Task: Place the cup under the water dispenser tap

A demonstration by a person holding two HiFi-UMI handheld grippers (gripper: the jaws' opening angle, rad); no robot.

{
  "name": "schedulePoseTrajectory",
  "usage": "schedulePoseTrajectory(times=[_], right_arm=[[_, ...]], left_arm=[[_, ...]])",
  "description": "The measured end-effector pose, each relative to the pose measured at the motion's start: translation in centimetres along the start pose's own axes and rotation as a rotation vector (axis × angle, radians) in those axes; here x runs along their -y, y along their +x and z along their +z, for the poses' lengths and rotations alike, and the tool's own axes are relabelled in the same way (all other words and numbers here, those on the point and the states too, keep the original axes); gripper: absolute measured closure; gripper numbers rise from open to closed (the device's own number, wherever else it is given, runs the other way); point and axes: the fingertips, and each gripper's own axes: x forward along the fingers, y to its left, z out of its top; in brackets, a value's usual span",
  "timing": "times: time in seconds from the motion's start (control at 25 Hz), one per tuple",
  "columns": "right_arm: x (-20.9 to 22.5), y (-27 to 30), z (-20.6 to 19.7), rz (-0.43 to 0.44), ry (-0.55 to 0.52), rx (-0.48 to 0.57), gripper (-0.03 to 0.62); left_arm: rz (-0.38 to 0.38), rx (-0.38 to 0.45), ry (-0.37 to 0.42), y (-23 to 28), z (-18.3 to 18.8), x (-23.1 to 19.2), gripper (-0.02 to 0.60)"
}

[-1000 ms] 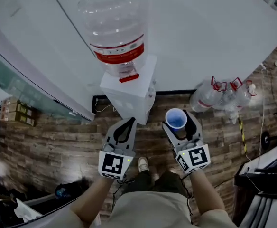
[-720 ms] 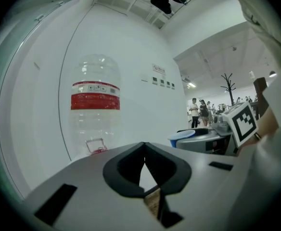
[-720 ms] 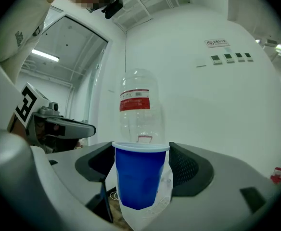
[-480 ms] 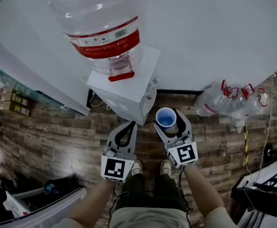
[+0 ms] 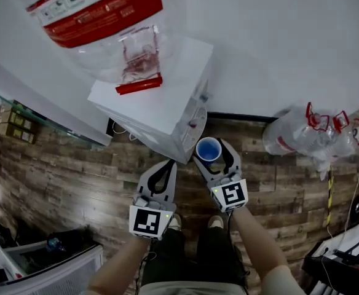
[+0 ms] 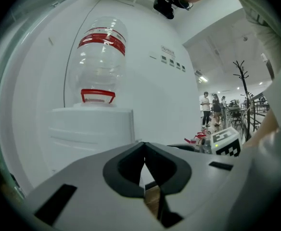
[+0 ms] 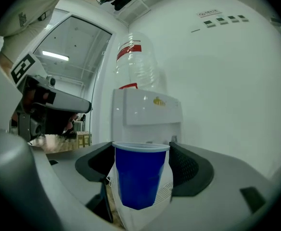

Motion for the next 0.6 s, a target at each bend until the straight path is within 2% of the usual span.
schedulePoseTrajectory(times=[0.28,0.44,0.6], right_arm=[[1.1,4.0,-7.2,0.037,-0.018,-0.004,0.238],[1.3,6.3,-10.3,0.059,-0.052,0.018,0.237],[2.1,8.1,-13.0,0.07,-0.057,0.029,0.237]], left_arm=[[0.034,0.006,-0.012,2.2,-5.7,-0.7,0.575],[0.042,-0.004,-0.029,3.0,-8.7,-1.5,0.575],[0.041,0.0,-0.012,3.7,-10.7,-1.8,0.575]])
